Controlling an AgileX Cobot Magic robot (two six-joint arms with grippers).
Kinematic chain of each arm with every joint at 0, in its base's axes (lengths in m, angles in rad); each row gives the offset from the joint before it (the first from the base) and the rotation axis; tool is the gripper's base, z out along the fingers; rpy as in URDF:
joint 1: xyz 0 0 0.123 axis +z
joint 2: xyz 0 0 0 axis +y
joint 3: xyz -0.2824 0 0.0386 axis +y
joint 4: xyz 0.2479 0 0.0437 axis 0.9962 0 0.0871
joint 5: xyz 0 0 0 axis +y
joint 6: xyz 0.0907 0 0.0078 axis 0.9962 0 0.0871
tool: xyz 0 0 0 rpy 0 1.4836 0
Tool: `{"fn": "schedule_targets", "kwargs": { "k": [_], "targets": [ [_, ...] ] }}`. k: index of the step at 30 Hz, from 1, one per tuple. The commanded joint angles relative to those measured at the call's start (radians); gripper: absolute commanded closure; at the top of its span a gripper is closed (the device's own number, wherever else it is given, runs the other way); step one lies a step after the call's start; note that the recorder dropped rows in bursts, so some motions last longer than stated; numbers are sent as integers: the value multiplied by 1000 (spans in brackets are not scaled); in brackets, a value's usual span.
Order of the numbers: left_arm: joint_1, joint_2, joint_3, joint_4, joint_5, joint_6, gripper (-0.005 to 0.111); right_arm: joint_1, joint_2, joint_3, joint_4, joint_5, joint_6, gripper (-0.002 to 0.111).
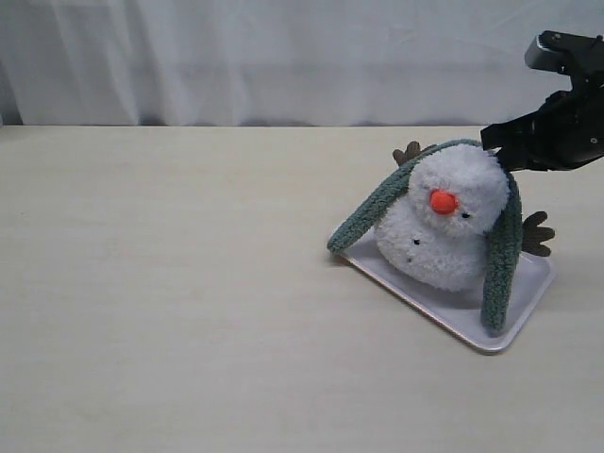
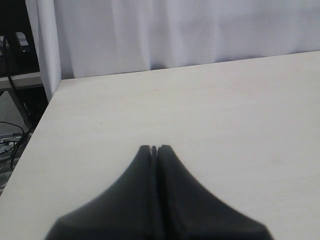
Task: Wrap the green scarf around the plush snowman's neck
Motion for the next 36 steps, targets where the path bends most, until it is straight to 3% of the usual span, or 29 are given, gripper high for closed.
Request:
{"fn": "schedule_targets", "kwargs": {
  "k": [1, 20, 36],
  "targets": [
    [-3, -2, 3, -3, -7, 2, 107, -5, 31, -4, 1, -22, -12, 104],
    [-3, -2, 3, -3, -7, 2, 107, -5, 84, -4, 1, 6, -28, 104],
    [-3, -2, 3, -3, -7, 2, 107, -5, -223, -4, -108, 132, 84, 104]
  ]
}}
